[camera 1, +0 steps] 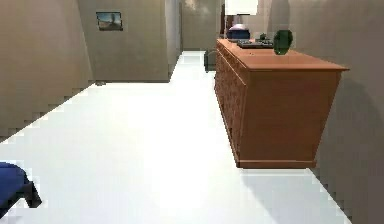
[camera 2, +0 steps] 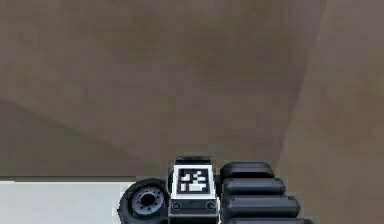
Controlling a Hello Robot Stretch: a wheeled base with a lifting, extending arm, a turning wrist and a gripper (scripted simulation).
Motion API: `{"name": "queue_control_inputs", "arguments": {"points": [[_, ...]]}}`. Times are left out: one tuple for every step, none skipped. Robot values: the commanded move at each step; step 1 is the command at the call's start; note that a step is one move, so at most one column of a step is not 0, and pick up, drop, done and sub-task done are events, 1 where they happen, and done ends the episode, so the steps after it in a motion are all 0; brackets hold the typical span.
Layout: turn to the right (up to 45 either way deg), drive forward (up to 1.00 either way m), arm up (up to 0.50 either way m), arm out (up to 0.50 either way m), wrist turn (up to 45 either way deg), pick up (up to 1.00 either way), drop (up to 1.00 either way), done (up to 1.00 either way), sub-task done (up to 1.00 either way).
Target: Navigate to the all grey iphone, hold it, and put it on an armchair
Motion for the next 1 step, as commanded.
{"name": "queue_control_inputs", "arguments": {"points": [[0.0, 1.0, 0.0, 0.0, 0.0, 0.0, 0.0, 0.0, 0.0]]}}
